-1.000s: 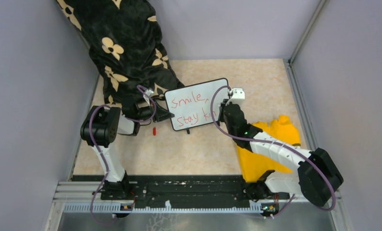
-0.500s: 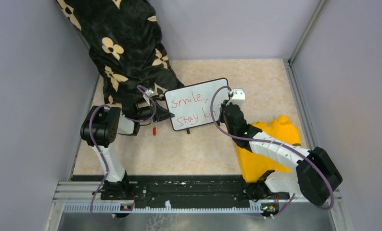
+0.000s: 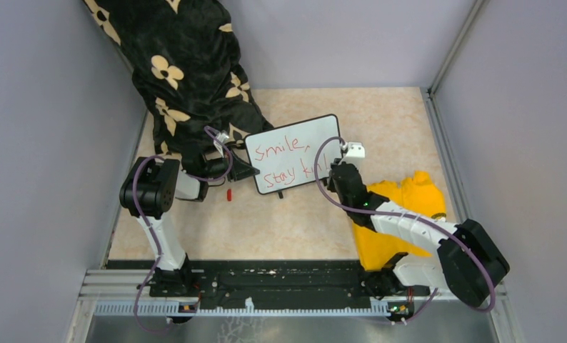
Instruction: Write a sentence on the whiteboard
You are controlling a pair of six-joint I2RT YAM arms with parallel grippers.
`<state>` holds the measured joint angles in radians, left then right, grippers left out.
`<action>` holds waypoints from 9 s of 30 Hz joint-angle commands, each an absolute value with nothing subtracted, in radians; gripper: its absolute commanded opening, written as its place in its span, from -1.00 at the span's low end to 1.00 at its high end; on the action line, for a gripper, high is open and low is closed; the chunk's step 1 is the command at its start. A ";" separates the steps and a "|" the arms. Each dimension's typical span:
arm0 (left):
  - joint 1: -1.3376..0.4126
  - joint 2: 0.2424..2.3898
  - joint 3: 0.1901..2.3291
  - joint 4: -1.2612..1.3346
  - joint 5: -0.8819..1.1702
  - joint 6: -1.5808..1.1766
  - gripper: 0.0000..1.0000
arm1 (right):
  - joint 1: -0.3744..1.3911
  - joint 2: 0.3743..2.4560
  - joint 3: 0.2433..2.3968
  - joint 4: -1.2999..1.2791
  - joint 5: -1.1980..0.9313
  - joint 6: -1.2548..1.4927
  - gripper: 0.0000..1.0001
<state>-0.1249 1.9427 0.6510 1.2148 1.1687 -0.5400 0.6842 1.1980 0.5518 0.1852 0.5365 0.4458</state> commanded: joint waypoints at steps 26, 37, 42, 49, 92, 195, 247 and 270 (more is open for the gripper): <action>-0.129 1.968 0.647 1.117 1.144 -0.520 -1.00 | 0.670 1.209 0.667 0.212 0.526 0.412 -1.00; -0.129 1.970 0.647 1.117 1.143 -0.522 -1.00 | 0.669 1.201 0.649 0.211 0.524 0.416 -1.00; -0.129 1.971 0.647 1.117 1.143 -0.521 -1.00 | 0.670 1.157 0.629 0.207 0.517 0.421 -1.00; -0.129 1.970 0.647 1.117 1.143 -0.521 -1.00 | 0.670 1.115 0.594 0.195 0.510 0.435 -1.00; -0.129 1.971 0.648 1.117 1.145 -0.522 -1.00 | 0.670 1.240 0.603 0.256 0.481 0.446 -1.00; -0.129 1.973 0.652 1.097 1.145 -0.508 -1.00 | 0.788 1.263 0.632 0.419 0.549 0.371 -1.00; -0.129 1.973 0.653 1.094 1.144 -0.508 -1.00 | 0.694 0.868 0.359 0.273 0.697 0.563 -1.00; -0.129 1.978 0.656 1.089 1.144 -0.503 -1.00 | 0.565 1.055 0.378 0.465 0.458 0.655 -1.00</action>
